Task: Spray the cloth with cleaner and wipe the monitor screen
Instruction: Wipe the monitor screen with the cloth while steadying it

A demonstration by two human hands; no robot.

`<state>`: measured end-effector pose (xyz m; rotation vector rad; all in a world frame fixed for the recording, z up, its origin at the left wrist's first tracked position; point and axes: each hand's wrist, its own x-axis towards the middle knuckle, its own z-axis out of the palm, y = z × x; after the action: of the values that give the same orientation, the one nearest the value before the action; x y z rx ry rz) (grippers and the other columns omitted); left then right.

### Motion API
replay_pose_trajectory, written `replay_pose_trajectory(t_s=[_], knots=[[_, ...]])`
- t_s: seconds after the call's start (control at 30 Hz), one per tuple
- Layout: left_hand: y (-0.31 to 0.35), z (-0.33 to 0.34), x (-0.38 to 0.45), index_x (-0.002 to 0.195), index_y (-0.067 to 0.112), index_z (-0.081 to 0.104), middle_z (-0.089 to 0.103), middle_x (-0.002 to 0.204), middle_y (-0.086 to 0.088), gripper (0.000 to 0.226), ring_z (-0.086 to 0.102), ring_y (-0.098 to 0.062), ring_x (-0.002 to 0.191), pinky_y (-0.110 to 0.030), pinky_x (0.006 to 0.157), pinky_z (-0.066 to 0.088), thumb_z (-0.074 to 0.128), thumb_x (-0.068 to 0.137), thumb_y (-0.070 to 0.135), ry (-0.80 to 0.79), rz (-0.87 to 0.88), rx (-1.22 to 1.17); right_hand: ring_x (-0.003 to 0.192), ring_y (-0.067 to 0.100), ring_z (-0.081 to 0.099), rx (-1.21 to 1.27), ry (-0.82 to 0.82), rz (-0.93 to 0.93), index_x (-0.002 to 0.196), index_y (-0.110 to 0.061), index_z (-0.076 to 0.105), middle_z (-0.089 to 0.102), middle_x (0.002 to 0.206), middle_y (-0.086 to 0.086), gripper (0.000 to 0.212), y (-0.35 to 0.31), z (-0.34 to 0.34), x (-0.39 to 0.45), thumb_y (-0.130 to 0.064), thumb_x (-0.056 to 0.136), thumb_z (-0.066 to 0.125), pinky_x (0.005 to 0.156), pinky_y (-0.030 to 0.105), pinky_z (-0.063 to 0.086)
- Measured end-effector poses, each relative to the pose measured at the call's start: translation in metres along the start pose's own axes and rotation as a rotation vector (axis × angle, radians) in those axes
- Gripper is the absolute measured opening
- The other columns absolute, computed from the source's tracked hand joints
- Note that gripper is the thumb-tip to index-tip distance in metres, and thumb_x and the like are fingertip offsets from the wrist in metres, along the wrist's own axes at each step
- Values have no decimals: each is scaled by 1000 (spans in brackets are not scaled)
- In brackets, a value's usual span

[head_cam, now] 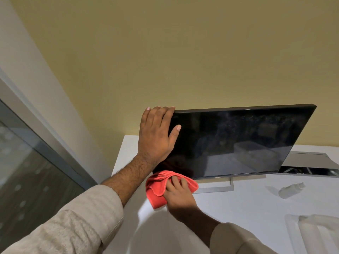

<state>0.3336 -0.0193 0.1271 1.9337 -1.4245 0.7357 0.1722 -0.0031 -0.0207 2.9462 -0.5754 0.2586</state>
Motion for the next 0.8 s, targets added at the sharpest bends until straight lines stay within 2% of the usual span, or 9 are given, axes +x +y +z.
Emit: replay_pose_trajectory(t_s=[0.1, 0.23, 0.37, 0.5, 0.57, 0.7, 0.8], knots=[[-2, 0, 0, 136, 14, 55, 59, 128, -4, 47, 50, -24, 124, -34, 123, 12, 44, 100, 42, 9, 5, -10, 96, 35, 58, 42, 107, 8, 97, -14, 72, 65, 100, 8, 27, -9, 7, 1, -12, 76, 55, 91, 47, 36], [-3, 0, 1, 132, 14, 56, 60, 126, -3, 44, 51, -23, 122, -32, 122, 12, 45, 99, 40, 19, -14, -35, 95, 38, 62, 35, 224, 45, 90, -5, 72, 68, 96, 18, 18, -1, 15, -12, -3, 78, 60, 91, 50, 47], [-3, 2, 2, 130, 14, 58, 61, 125, -3, 42, 52, -23, 121, -35, 122, 16, 47, 99, 39, 24, -18, -48, 91, 38, 60, 25, 202, 78, 89, -5, 72, 68, 94, 18, 18, 12, 18, -19, -2, 71, 67, 87, 50, 46], [-3, 2, 1, 130, 14, 59, 62, 125, -3, 42, 53, -23, 121, -36, 122, 16, 47, 99, 39, 25, -21, -49, 94, 34, 62, 20, 126, 131, 110, -9, 71, 70, 103, 11, 37, 28, 16, -31, -9, 74, 69, 89, 47, 47], [-1, 3, 1, 130, 13, 59, 62, 125, -3, 42, 53, -23, 121, -36, 122, 15, 47, 99, 39, 31, -26, -52, 94, 33, 62, 53, 112, 161, 114, -11, 69, 70, 105, 9, 42, 30, 13, -32, -9, 72, 72, 90, 48, 48], [2, 4, 2, 129, 14, 58, 61, 124, -3, 43, 51, -22, 120, -34, 123, 12, 46, 99, 41, 39, -44, -55, 85, 34, 57, 136, 172, 79, 102, -12, 70, 67, 95, 10, 34, 18, 5, -13, -7, 69, 69, 84, 46, 43], [2, 5, 2, 128, 14, 58, 61, 124, -4, 43, 51, -22, 120, -34, 123, 12, 45, 98, 42, 40, -43, -55, 87, 33, 59, 154, 149, 8, 99, -11, 72, 68, 97, 11, 27, 3, 0, 0, -12, 73, 66, 86, 47, 45]])
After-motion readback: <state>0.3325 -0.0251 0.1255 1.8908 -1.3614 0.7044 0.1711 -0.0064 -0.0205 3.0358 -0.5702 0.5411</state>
